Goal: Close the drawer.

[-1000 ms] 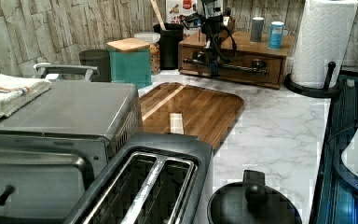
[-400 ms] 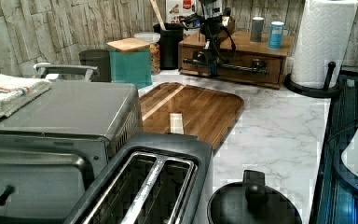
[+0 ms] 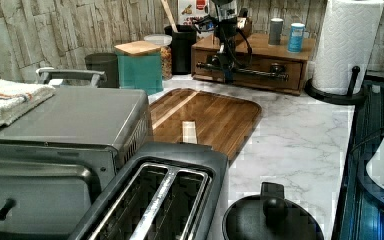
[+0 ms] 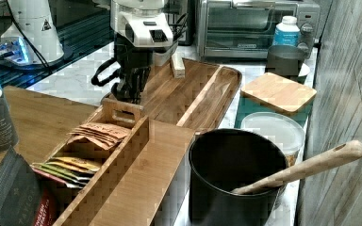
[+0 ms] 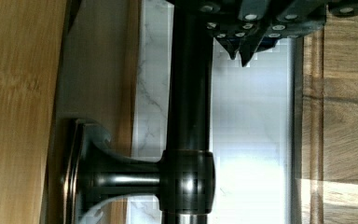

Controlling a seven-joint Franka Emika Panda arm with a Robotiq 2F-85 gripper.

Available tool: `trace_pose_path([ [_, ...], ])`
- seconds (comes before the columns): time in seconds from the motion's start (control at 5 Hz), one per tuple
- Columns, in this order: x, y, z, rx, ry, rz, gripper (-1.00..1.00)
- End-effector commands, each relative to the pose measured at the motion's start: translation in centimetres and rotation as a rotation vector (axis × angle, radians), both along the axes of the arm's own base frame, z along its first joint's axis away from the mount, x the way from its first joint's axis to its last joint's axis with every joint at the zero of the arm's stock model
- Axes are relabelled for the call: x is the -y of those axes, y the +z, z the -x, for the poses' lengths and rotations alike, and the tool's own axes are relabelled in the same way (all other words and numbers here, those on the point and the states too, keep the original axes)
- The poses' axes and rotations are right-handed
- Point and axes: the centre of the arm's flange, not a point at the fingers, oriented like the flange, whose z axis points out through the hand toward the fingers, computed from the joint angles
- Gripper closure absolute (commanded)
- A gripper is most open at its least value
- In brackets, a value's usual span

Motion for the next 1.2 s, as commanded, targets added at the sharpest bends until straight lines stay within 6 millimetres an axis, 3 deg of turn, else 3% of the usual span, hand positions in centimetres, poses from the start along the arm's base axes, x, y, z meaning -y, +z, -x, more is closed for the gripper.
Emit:
trace_pose_path([
  [0.2,15.04,7.69,1.54,0.176,-0.217,0.183,1.00],
  [1.2,15.03,7.68,1.54,0.176,-0.217,0.183,1.00],
])
